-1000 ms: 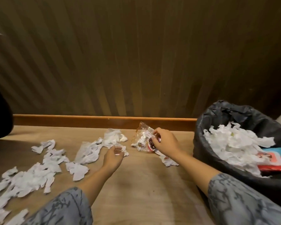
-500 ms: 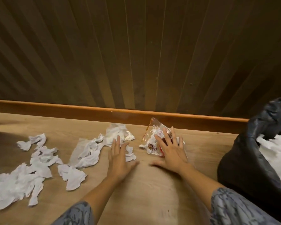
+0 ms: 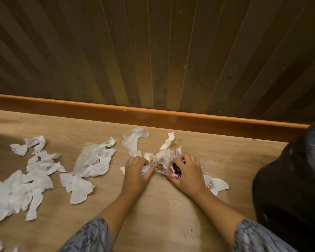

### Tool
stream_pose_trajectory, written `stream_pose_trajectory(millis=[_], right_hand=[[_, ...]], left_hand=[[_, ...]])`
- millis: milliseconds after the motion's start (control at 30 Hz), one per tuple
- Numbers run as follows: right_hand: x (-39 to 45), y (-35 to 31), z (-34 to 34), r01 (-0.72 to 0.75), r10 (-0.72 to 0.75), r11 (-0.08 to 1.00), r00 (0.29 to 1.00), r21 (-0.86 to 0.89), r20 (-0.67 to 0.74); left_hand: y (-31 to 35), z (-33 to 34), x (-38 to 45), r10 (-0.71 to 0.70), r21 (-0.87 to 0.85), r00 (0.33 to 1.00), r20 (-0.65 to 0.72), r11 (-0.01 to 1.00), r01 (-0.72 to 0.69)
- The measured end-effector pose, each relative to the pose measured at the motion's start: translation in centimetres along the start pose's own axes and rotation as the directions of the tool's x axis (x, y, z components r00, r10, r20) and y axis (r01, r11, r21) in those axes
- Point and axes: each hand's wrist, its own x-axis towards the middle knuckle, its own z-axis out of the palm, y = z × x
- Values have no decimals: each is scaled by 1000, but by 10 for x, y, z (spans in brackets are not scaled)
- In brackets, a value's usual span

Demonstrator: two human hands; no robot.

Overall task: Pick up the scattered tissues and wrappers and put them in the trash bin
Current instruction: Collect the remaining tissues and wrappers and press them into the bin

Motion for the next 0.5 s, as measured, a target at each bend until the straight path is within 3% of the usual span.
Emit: stream_pose_trajectory(millis=[133, 233, 333, 433, 500], right_hand=[[-23, -9, 3, 62, -71, 981, 997, 185, 43], [-26, -20, -12, -32, 26, 875, 999, 483, 20], [-10, -39, -40, -182, 288, 618, 958, 765, -5], [15, -47, -72, -257, 591, 285, 805, 924, 42], [22, -42, -88, -204, 721, 179, 693, 962, 13]], left_hand=[[6, -9, -18, -27, -26, 999, -30, 999, 26], [13, -19, -22, -127, -144, 989, -71, 983, 116], [27, -31, -9, -253, -283, 963, -87, 934, 220], [45, -38, 3, -359, -382, 921, -150, 880, 281], [51, -39, 5, -335, -396, 934, -120, 879, 264]])
